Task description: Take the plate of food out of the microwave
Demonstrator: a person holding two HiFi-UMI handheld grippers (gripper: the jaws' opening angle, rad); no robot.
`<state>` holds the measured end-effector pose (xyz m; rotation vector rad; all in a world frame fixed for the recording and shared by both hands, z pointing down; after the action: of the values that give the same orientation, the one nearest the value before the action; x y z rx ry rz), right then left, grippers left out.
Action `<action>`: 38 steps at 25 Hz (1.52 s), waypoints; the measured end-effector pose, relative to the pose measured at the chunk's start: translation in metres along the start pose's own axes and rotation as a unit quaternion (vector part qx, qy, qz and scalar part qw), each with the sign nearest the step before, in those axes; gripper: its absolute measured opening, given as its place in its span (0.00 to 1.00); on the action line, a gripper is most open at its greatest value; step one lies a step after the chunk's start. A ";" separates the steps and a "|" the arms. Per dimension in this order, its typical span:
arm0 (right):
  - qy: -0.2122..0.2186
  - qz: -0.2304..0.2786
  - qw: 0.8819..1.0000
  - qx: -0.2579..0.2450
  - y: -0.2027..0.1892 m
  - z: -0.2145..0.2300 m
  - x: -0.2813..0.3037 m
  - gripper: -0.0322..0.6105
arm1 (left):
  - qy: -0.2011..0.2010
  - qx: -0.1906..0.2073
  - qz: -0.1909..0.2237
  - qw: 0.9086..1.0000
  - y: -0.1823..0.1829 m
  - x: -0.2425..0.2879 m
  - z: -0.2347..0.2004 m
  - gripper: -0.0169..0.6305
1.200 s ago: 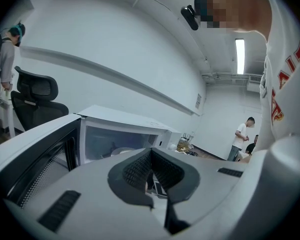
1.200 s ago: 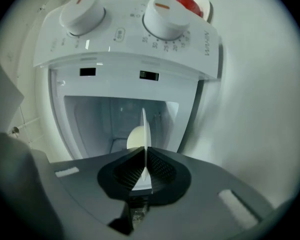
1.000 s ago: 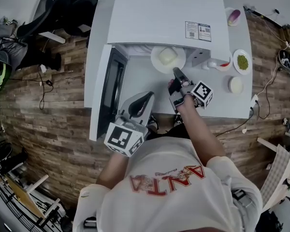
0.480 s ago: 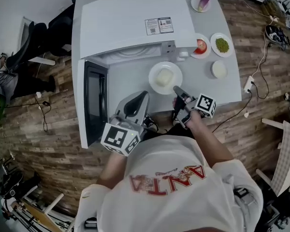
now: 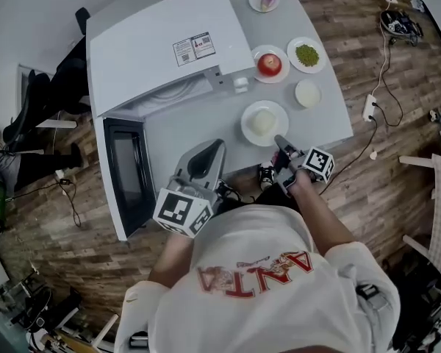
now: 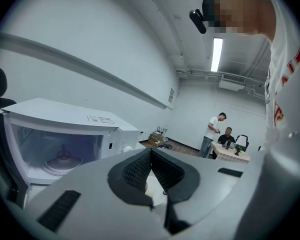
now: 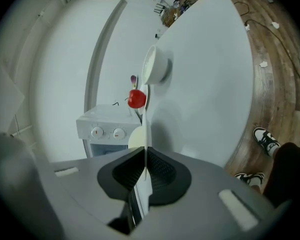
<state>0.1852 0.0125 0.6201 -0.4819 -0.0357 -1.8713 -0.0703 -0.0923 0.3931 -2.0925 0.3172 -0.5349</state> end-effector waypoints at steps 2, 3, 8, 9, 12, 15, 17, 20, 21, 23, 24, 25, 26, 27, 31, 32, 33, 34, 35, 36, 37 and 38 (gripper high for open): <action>-0.008 0.014 1.000 0.007 0.010 0.009 -0.005 0.08 | -0.004 0.002 -0.004 1.000 0.002 0.005 0.005 0.04; -0.009 0.021 1.000 0.010 0.016 0.014 -0.007 0.08 | -0.004 0.003 -0.006 1.000 0.002 0.007 0.007 0.04; -0.018 0.031 0.999 0.009 0.033 0.028 -0.009 0.08 | -0.004 0.003 -0.011 1.000 -0.003 0.012 0.016 0.04; -0.021 0.030 0.999 0.009 0.034 0.030 -0.009 0.08 | -0.004 0.004 -0.010 1.000 -0.004 0.013 0.016 0.04; -0.027 0.022 0.999 0.007 0.031 0.032 -0.008 0.08 | 0.002 0.003 -0.011 1.000 -0.004 0.013 0.017 0.04; -0.034 0.014 0.999 0.006 0.028 0.033 -0.007 0.08 | 0.006 0.003 -0.010 1.000 -0.004 0.013 0.017 0.04; -0.033 0.007 0.999 -0.007 0.027 0.031 -0.006 0.10 | 0.006 0.004 -0.006 1.000 -0.006 0.014 0.016 0.04; -0.050 -0.014 0.997 -0.054 0.030 0.023 -0.006 0.19 | 0.006 0.001 -0.004 1.000 -0.006 0.014 0.016 0.04; -0.057 -0.024 0.995 -0.073 0.031 0.020 -0.005 0.24 | 0.006 -0.001 -0.004 1.000 -0.006 0.014 0.016 0.04; -0.073 -0.057 0.989 -0.115 0.033 0.015 -0.003 0.33 | 0.007 -0.004 -0.004 1.000 -0.007 0.014 0.015 0.04; -0.085 -0.082 0.983 -0.142 0.033 0.012 -0.002 0.34 | 0.007 -0.004 -0.004 1.000 -0.007 0.013 0.014 0.04; -0.098 -0.109 0.974 -0.171 0.033 0.010 -0.001 0.35 | 0.007 -0.005 -0.004 1.000 -0.006 0.013 0.013 0.04; -0.112 -0.137 0.963 -0.202 0.032 0.007 0.001 0.35 | 0.008 -0.005 -0.004 1.000 -0.006 0.013 0.012 0.04; -0.126 -0.166 0.950 -0.232 0.031 0.005 0.003 0.35 | 0.009 -0.005 -0.003 1.000 -0.005 0.013 0.011 0.04; -0.183 -0.255 0.881 -0.355 0.024 -0.005 0.008 0.35 | 0.010 0.000 0.004 1.000 0.003 0.011 0.005 0.04; -0.198 -0.266 0.863 -0.382 0.023 -0.008 0.009 0.33 | 0.009 0.002 0.005 1.000 0.005 0.011 0.003 0.04; -0.209 -0.270 0.849 -0.403 0.022 -0.012 0.008 0.24 | 0.007 0.002 0.006 1.000 0.007 0.011 0.002 0.04; -0.215 -0.265 0.841 -0.420 0.022 -0.016 0.006 0.16 | 0.006 0.002 0.010 1.000 0.009 0.009 0.000 0.04; -0.215 -0.252 0.838 -0.434 0.023 -0.023 0.004 0.09 | 0.006 0.002 0.014 1.000 0.010 0.008 -0.002 0.04; -0.208 -0.236 0.840 -0.443 0.024 -0.030 0.002 0.05 | 0.006 0.002 0.019 1.000 0.012 0.006 -0.003 0.04; -0.195 -0.217 0.845 -0.448 0.026 -0.038 -0.001 0.05 | 0.008 0.002 0.023 1.000 0.014 0.003 -0.005 0.04; -0.178 -0.198 0.854 -0.447 0.028 -0.047 -0.003 0.05 | 0.009 0.001 0.028 1.000 0.017 0.001 -0.007 0.04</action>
<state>0.1966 -0.0071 0.5698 -1.5605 0.5525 -2.0966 -0.0731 -0.1064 0.3825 -2.0712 0.3828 -0.5205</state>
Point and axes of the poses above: the fingertips, and each gripper's own axes: x forward along the fingers, z to its right, y out of its top, the point moved 9 cm from there along -x, backward along the fingers, and after that the axes turned 13 degrees about -x, right-handed, at the moved point
